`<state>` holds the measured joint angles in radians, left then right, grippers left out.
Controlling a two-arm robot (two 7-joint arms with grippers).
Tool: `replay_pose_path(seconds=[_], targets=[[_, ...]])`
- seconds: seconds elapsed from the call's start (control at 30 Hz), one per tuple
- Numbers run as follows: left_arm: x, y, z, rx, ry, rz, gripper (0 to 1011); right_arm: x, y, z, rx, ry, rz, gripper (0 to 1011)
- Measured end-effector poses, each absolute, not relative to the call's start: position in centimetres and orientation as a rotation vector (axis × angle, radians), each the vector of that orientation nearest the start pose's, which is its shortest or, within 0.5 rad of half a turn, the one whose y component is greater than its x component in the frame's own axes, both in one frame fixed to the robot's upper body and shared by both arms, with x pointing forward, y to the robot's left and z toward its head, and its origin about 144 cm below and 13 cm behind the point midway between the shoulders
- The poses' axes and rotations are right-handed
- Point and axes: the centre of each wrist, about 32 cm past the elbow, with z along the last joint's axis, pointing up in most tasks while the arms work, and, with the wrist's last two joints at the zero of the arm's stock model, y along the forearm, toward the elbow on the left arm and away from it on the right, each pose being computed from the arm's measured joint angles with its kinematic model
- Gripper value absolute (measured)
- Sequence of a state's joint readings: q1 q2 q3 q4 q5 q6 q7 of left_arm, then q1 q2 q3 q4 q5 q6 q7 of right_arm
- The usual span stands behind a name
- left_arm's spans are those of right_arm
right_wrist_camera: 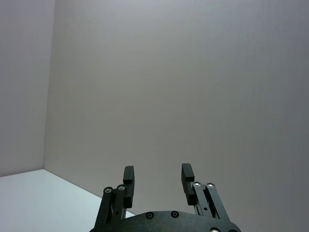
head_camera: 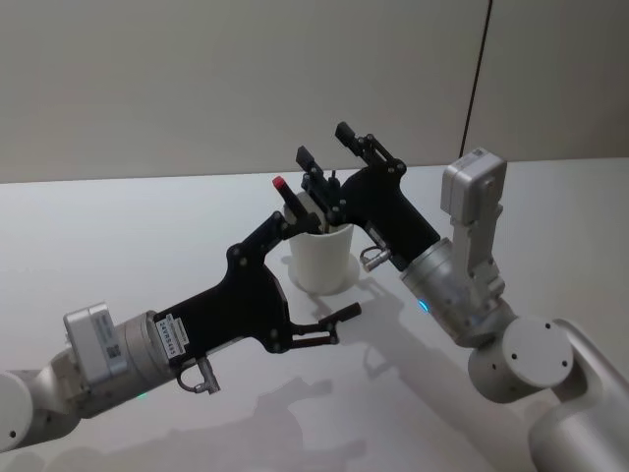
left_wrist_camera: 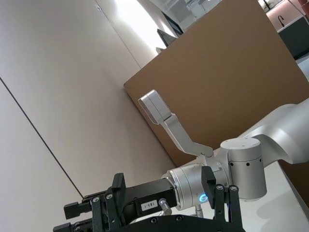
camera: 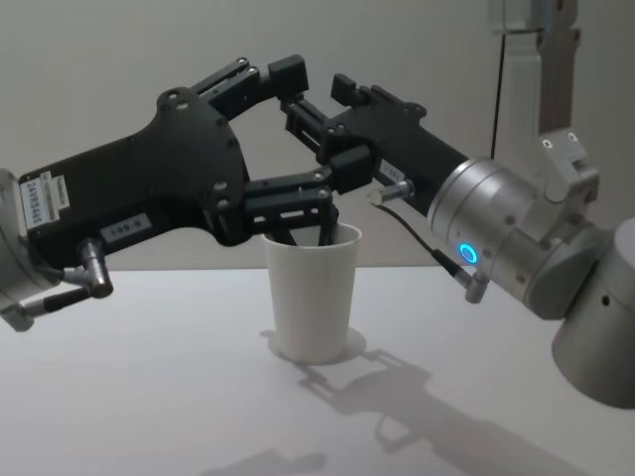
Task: Place the pen into the pen holder.
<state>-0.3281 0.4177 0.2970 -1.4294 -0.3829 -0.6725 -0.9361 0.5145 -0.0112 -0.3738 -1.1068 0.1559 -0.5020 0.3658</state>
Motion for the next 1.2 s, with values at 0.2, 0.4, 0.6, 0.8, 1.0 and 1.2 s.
replay_pose_path(seconds=[0.2, 0.4, 0.6, 0.8, 1.0, 1.2], targets=[[53.53, 28.01, 121.32, -0.219, -0.722, 0.375, 1004, 58.18, -11.61, 119.66, 0.37, -0.398, -0.842, 732], [53.53, 28.01, 121.32, -0.219, -0.722, 0.375, 1004, 58.13, -11.65, 119.76, 0.376, -0.398, -0.842, 919], [53.53, 28.01, 121.32, -0.219, -0.722, 0.375, 1004, 58.05, -11.69, 119.83, 0.38, -0.399, -0.842, 1001], [53.53, 28.01, 121.32, -0.219, -0.722, 0.375, 1004, 58.01, -11.72, 119.85, 0.383, -0.399, -0.841, 1001], [53.53, 28.01, 121.32, -0.219, -0.722, 0.375, 1004, 57.98, -11.74, 119.88, 0.384, -0.399, -0.841, 1001], [53.53, 28.01, 121.32, -0.219, -0.722, 0.375, 1004, 57.97, -11.76, 119.89, 0.385, -0.399, -0.841, 1001]])
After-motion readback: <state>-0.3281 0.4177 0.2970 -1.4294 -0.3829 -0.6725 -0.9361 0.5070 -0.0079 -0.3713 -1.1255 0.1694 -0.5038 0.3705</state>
